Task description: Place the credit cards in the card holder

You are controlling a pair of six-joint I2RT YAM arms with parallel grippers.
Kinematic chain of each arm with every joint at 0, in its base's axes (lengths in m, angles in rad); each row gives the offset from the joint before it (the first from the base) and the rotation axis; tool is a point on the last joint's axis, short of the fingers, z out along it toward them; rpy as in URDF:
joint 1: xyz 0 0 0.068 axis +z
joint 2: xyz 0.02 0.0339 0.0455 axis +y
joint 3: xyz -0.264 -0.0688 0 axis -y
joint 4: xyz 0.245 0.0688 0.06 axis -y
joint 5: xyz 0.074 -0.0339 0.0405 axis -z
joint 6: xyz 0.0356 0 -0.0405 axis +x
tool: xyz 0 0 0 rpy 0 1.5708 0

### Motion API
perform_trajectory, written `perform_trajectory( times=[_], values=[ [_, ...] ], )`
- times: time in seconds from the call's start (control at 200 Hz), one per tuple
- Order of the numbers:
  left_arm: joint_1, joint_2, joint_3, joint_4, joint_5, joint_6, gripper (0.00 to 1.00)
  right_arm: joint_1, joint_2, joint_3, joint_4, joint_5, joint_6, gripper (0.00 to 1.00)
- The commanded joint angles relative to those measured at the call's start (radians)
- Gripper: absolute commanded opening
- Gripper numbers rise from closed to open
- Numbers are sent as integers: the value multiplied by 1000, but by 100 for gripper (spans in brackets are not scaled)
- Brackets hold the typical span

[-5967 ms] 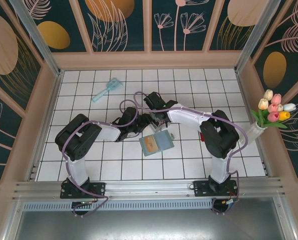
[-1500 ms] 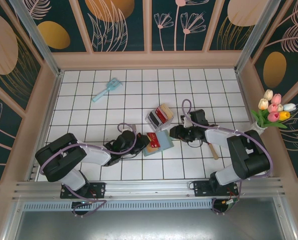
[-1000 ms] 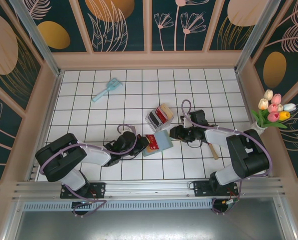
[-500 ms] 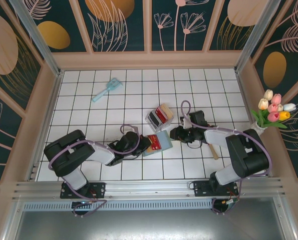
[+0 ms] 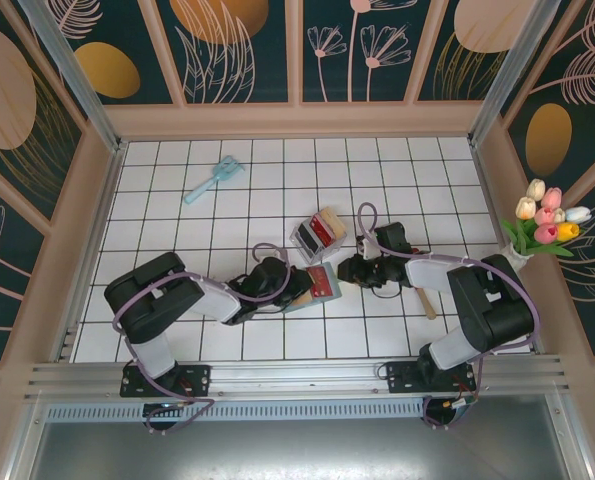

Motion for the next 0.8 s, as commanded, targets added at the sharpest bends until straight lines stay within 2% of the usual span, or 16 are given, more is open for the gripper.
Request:
perform_trajectory(
  times=[0.0,0.29,0.395,0.465,0.595,0.696,0.796],
  values=[
    [-8,22,41,-38,35,37,15,24,4,-5,-5,-62,-14,30],
    [-8,22,99,-148,53,83,30,33,-29,7,-42,-23,-11,31],
    [-7,-27,77,-200,2,84,35,29,-62,37,-93,67,-22,33],
    [-7,-69,58,-226,-25,88,41,30,-88,72,-139,136,-35,40],
    [-8,-183,32,-290,-89,118,51,28,-139,144,-226,270,-73,46],
    [-7,-250,40,-393,-149,156,55,31,-153,211,-276,324,-95,47],
    [10,-310,40,-472,-201,172,60,50,-172,265,-278,317,-110,48]
  ],
)
